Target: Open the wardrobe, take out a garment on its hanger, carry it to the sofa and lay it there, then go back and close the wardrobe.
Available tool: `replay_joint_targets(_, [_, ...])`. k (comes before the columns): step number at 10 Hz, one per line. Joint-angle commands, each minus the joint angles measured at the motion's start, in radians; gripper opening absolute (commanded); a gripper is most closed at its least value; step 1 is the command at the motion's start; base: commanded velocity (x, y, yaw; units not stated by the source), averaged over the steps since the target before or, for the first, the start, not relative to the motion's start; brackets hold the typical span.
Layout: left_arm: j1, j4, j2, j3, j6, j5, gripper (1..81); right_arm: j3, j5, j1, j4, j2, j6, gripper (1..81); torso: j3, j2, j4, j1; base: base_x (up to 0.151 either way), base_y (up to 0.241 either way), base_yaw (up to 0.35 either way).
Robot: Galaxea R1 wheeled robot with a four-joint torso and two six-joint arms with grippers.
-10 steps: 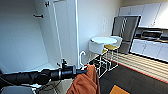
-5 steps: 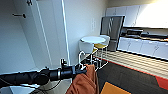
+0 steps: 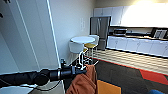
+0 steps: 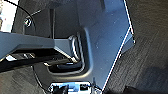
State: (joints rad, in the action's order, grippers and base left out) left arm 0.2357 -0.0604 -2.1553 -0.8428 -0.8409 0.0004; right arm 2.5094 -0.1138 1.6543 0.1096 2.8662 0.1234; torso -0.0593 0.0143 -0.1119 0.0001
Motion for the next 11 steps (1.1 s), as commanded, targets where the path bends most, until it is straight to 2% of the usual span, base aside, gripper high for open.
replay_joint_targets(1, [-0.160, -0.022, 0.004, 0.039, 0.000, -0.091, 1.0, 0.011, 0.052, -0.023, 0.005, 0.001, -0.004, 81.1, 0.000, 0.000, 0.000, 0.000, 0.000, 0.000, -0.305])
replay_joint_targets(11, [-0.160, -0.024, 0.035, 0.063, 0.000, -0.091, 1.0, 0.046, 0.052, -0.026, 0.005, 0.024, -0.005, 81.1, 0.000, 0.000, 0.000, 0.000, 0.000, 0.000, -0.307])
